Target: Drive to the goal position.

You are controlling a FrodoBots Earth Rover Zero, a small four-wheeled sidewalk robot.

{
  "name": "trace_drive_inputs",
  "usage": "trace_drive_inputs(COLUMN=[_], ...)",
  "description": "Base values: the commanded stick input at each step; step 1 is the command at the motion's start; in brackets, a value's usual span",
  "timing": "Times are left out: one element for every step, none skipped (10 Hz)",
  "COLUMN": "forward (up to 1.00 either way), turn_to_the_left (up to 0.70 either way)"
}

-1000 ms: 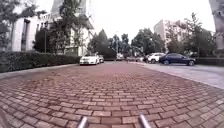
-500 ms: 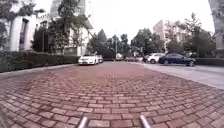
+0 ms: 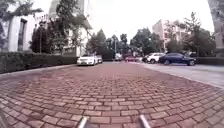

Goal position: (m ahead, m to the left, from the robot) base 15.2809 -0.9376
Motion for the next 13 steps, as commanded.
trace_drive_inputs(forward=[0.45,0.45,0.45,0.45,0.45,0.45,0.45,0.45,0.45,0.45,0.45,0.45,0.45], turn_to_the_left=[0.0,0.0,0.0,0.0,0.0,0.0,0.0,0.0,0.0,0.0,0.0,0.0,0.0])
